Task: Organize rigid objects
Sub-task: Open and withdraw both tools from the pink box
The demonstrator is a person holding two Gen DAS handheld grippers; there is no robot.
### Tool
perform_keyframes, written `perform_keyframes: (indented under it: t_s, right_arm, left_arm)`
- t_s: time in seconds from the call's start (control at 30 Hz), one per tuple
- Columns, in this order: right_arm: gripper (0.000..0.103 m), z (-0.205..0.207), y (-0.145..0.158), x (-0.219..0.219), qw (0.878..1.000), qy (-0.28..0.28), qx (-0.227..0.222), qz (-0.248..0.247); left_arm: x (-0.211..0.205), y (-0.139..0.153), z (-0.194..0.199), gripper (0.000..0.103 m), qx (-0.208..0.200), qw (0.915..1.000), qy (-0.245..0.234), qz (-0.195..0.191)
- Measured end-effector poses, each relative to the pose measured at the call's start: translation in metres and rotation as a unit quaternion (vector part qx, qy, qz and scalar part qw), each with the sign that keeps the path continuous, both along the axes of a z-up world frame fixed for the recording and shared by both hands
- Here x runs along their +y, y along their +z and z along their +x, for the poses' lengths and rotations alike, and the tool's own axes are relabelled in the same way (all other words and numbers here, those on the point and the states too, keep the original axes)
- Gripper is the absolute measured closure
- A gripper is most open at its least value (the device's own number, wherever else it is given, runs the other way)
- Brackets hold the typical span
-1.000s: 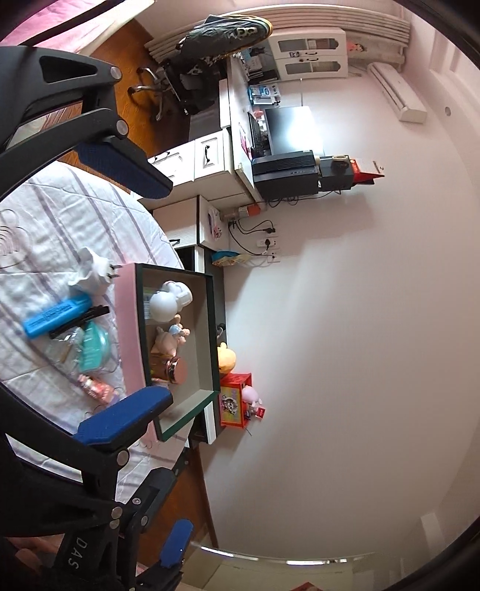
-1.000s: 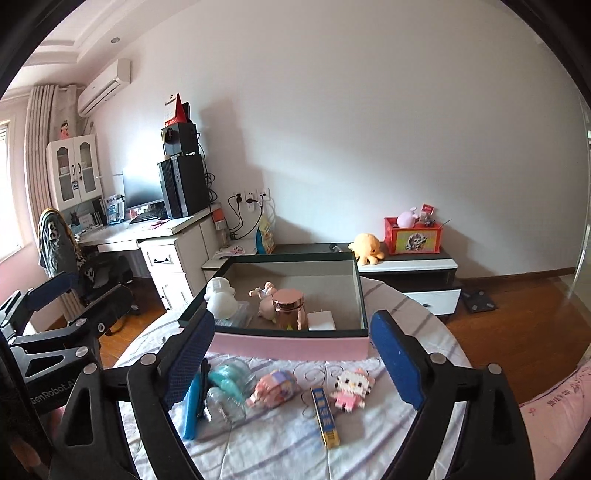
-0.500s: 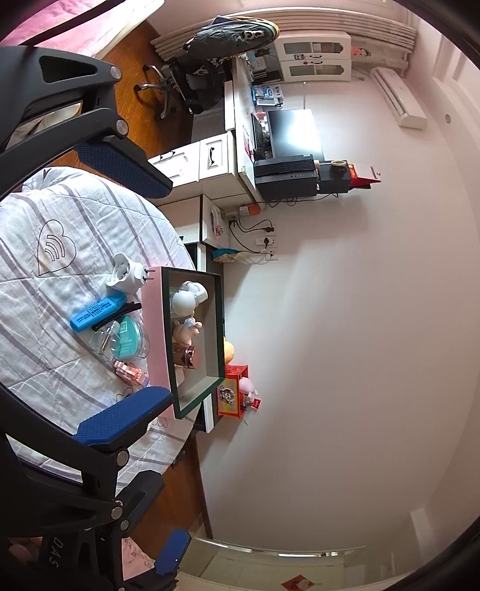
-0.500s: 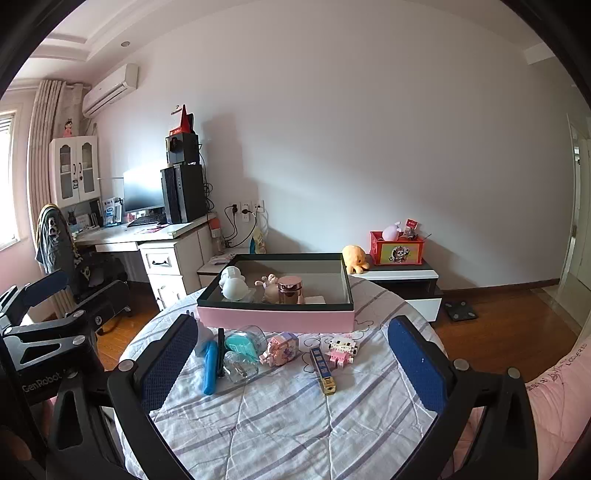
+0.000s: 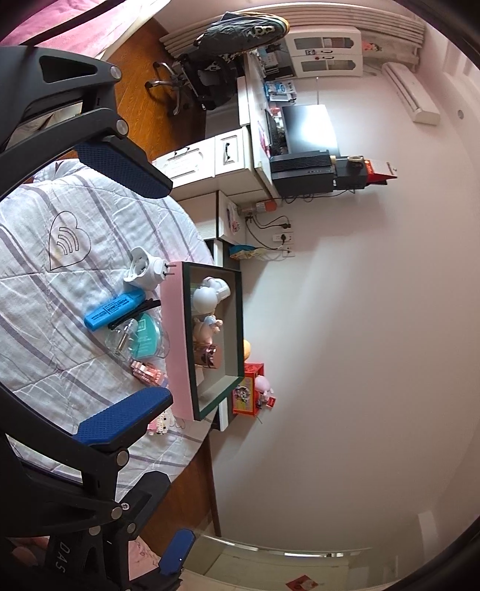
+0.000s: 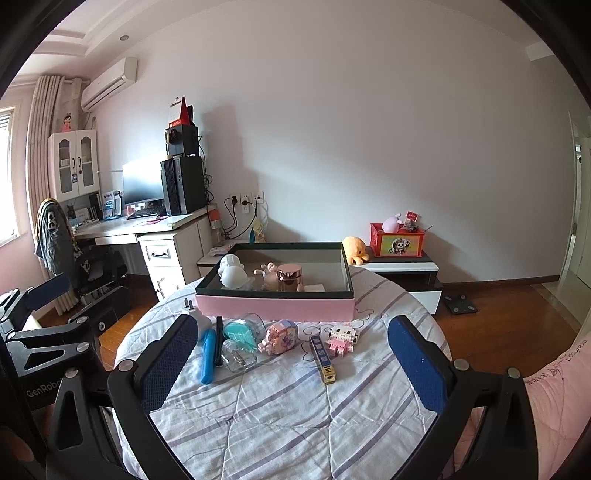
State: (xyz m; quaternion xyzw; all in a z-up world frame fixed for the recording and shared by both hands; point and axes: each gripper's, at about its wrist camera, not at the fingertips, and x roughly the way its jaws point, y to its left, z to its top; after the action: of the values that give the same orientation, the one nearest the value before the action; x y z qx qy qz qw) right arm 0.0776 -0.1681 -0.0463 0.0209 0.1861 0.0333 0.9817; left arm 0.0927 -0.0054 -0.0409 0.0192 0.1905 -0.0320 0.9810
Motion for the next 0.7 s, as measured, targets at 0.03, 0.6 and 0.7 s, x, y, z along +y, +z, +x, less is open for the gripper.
perform_keyframes:
  t_s: [0.03, 0.6, 0.7]
  right_arm:
    - [0.0, 0.003, -0.003, 0.001, 1.0, 0.001, 0.005, 0.001]
    - [0.0, 0.068, -0.086, -0.03, 0.993, -0.008, 0.118, 0.028]
    - [0.0, 0.079, -0.095, -0.035, 0.991, -0.008, 0.132, 0.031]
  left_arm:
    - [0.0, -0.004, 0.004, 0.0, 0.008, 1.0, -0.001, 0.0]
    - [0.008, -0.105, 0.096, 0.0, 0.199, 0.979, 0.008, -0.043]
    - [0.007, -0.119, 0.108, 0.0, 0.221, 0.9745, 0.026, -0.028]
